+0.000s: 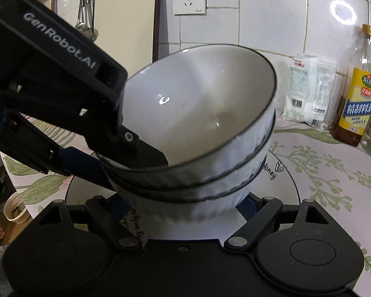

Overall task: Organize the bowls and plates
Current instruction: 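Lower the bowl stack onto the plate and open both tools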

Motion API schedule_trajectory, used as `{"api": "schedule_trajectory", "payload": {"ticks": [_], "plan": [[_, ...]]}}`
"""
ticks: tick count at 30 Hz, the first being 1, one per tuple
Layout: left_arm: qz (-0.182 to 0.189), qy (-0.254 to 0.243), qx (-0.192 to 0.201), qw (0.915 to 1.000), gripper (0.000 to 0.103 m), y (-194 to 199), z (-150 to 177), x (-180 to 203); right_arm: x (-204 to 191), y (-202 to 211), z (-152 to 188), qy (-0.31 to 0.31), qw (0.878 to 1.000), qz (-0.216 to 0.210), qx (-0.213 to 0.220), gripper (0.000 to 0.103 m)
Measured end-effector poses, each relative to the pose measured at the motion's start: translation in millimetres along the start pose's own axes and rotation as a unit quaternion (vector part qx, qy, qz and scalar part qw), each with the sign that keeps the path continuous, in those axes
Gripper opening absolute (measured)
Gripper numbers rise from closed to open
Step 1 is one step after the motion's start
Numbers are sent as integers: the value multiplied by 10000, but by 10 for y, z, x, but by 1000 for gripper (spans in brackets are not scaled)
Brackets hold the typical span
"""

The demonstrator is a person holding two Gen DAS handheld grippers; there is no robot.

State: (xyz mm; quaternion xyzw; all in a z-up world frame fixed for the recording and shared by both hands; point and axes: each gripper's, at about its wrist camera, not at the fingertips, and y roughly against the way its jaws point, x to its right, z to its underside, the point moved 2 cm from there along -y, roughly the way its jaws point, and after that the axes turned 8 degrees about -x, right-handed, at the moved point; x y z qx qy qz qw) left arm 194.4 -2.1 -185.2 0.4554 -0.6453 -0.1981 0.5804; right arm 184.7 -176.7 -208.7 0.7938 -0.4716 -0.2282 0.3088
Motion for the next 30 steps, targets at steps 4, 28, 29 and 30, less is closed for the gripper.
{"api": "schedule_trajectory", "payload": {"ticks": [4, 28, 29, 30], "plan": [[-17, 18, -1, 10000, 38, -6, -8, 4, -27, 19, -6, -10, 10000, 18, -41, 90], [-625, -1416, 694, 9855, 62, 870, 425, 552, 9, 1368, 47, -921, 9911, 959, 121, 94], [-681, -1451, 727, 9844, 64, 936, 454, 582, 0, 1437, 26, -921, 9914, 925, 93, 94], [-745, -1471, 744, 9835, 66, 999, 483, 606, -12, 1513, -9, -890, 9922, 868, 41, 94]]}}
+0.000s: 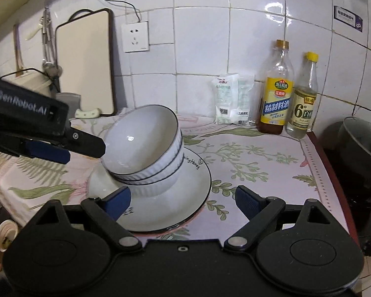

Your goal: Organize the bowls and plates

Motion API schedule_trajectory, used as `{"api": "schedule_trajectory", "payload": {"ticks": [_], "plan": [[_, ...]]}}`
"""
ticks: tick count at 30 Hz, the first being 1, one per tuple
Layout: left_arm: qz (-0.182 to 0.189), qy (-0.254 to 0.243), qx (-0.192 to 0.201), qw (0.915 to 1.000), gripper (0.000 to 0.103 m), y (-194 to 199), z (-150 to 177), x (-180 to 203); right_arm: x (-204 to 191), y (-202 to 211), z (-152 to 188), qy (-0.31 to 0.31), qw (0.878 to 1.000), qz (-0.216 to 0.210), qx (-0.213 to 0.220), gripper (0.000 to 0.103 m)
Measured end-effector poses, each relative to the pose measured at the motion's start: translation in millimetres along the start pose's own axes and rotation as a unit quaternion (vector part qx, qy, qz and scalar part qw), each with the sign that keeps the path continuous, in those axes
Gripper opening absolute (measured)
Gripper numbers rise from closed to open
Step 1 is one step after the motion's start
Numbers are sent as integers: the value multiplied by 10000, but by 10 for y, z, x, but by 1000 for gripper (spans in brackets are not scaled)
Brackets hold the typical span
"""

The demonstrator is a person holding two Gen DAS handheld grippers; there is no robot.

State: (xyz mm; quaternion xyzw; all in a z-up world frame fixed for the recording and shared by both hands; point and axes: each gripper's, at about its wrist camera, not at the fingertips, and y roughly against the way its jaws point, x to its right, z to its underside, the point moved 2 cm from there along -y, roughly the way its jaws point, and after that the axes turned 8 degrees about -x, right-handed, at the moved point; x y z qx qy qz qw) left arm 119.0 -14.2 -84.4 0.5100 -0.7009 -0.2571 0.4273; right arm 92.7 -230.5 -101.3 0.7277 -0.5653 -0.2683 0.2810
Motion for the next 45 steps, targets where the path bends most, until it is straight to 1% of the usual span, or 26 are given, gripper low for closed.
{"api": "schedule_trajectory", "payload": {"ticks": [2, 4, 6, 7, 8, 11, 12, 14, 16, 19, 21, 23, 28, 33, 36, 38, 41, 45], "plan": [[-86, -59, -12, 9999, 71, 128, 27, 40, 8, 173, -31, 32, 10000, -16, -26, 94], [-179, -152, -1, 9997, 74, 243, 50, 77, 25, 328, -72, 13, 10000, 46, -3, 94], [-325, -258, 37, 9991, 80, 367, 63, 119, 41, 471, -95, -20, 9998, 190, -42, 94], [-403, -311, 67, 9987, 85, 431, 69, 138, 50, 524, -104, -48, 9996, 254, -96, 95], [-482, -349, 93, 9982, 87, 485, 79, 153, 66, 579, -112, -123, 9993, 323, -160, 96], [-796, -482, 169, 9955, 88, 625, 115, 197, 124, 732, -117, -485, 9973, 478, -265, 100], [-871, -516, 184, 9947, 88, 663, 128, 210, 143, 782, -109, -612, 9964, 529, -245, 101], [-956, -533, 216, 9938, 93, 734, 159, 219, 176, 886, -90, -806, 9948, 602, -149, 101], [-981, -601, 298, 9929, 93, 801, 192, 239, 190, 987, -76, -848, 9949, 532, -87, 101], [-1209, -692, 438, 9893, 94, 880, 249, 284, 211, 1107, -69, -1020, 9939, 428, -24, 101], [-1172, -654, 368, 9903, 94, 911, 274, 301, 216, 1186, -68, -1109, 9925, 514, 57, 101], [-1104, -594, 267, 9917, 94, 941, 297, 308, 192, 1244, -75, -1033, 9928, 606, 62, 101], [-1300, -659, 323, 9888, 94, 1024, 382, 396, 84, 1393, -76, -826, 9935, 771, 130, 101], [-1287, -649, 315, 9891, 94, 1042, 437, 421, 37, 1495, -37, -875, 9926, 820, 199, 101], [-1329, -769, 267, 9878, 94, 1027, 462, 437, 38, 1517, -4, -853, 9912, 970, 306, 101], [-1389, -819, 300, 9865, 94, 1028, 481, 445, 49, 1524, 16, -866, 9898, 1060, 385, 101], [-1349, -797, 299, 9872, 94, 1026, 496, 450, 71, 1533, 38, -910, 9879, 1155, 484, 101], [-1384, -870, 400, 9857, 94, 1024, 536, 467, 74, 1545, 62, -903, 9858, 1284, 605, 101]]}}
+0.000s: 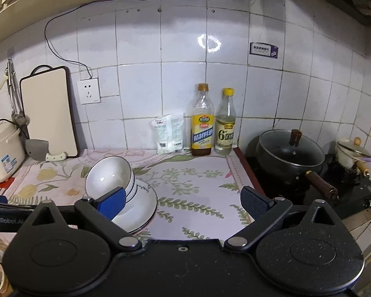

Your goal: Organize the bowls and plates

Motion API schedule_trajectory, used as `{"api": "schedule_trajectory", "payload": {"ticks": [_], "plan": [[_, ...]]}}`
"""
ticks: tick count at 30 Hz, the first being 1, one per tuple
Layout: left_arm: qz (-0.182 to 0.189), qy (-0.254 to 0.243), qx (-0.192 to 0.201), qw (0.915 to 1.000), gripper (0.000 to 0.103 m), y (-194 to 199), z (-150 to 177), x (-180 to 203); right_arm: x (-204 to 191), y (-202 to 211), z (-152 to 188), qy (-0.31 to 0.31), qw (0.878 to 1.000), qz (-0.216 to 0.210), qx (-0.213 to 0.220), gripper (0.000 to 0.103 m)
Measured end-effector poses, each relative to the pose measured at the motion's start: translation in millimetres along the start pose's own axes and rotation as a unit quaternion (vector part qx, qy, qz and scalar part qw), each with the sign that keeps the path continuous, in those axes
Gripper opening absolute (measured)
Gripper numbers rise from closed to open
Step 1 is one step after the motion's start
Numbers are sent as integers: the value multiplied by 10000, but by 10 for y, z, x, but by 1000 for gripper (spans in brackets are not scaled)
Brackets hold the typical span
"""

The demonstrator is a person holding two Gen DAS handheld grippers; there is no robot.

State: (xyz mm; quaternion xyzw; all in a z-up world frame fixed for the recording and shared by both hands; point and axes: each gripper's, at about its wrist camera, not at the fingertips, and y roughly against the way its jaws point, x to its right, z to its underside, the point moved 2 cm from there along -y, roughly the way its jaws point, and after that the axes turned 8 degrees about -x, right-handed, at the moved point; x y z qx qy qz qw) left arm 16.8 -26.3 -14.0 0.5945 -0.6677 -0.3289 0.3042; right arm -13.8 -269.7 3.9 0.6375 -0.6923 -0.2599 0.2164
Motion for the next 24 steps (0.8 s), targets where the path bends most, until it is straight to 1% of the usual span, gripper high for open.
{"api": "schedule_trajectory", "payload": {"ticks": [4, 8, 13, 19, 24], "plan": [[-5, -6, 54, 10000, 94, -21, 25, -9, -19, 20, 34, 122, 9998, 105, 74, 101], [-75, -114, 163, 9998, 94, -23, 49, 6, -24, 23, 67, 156, 9998, 117, 57, 101], [-133, -117, 168, 9997, 94, -65, 69, 9, -34, -1, 99, 193, 9997, 101, -78, 101], [-238, -91, 280, 9993, 94, -50, 94, -2, -42, 15, 145, 192, 9998, 56, -92, 101], [-309, -77, 298, 9990, 94, -50, 104, -5, -52, 17, 162, 187, 9998, 55, -85, 101]]}}
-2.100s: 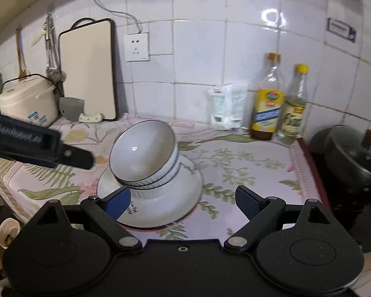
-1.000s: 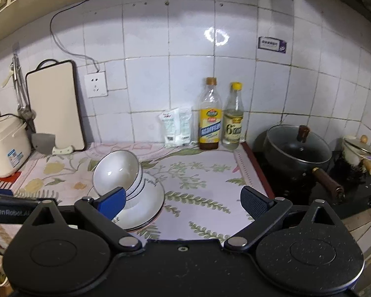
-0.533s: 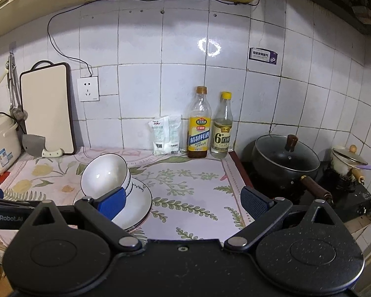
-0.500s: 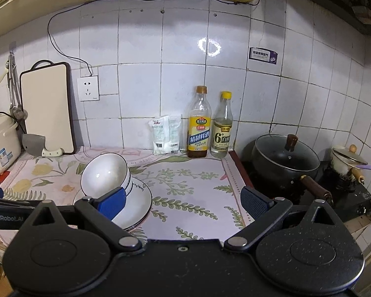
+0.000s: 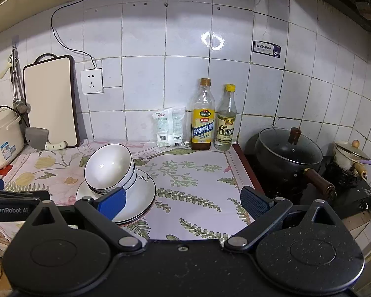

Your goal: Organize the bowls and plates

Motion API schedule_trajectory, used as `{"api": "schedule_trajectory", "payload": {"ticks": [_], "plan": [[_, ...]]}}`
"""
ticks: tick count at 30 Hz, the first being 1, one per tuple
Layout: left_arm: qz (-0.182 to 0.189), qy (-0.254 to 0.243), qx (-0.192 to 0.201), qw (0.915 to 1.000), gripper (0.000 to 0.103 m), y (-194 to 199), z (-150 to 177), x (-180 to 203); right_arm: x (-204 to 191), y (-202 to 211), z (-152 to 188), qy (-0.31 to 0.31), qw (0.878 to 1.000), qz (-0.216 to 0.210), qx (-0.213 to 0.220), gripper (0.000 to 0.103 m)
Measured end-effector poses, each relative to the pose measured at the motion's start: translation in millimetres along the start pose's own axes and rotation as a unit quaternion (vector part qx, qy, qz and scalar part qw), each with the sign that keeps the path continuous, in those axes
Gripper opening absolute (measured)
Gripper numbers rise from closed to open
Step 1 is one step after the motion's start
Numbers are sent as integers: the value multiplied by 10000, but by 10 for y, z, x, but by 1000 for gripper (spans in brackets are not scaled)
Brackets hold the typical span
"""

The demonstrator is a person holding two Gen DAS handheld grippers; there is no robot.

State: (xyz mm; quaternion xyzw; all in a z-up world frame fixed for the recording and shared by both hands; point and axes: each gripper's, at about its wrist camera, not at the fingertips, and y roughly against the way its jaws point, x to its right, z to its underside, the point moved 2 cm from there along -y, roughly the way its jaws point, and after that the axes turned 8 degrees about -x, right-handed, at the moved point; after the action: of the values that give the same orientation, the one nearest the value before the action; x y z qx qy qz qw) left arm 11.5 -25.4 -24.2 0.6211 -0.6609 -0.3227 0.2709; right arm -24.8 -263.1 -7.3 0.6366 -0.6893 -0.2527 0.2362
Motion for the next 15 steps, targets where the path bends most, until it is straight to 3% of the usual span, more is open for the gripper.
{"api": "schedule_trajectory", "payload": {"ticks": [15], "plan": [[83, -1, -9, 10000, 94, 26, 9, -34, 0, 13, -14, -43, 9999, -53, -91, 101]]}}
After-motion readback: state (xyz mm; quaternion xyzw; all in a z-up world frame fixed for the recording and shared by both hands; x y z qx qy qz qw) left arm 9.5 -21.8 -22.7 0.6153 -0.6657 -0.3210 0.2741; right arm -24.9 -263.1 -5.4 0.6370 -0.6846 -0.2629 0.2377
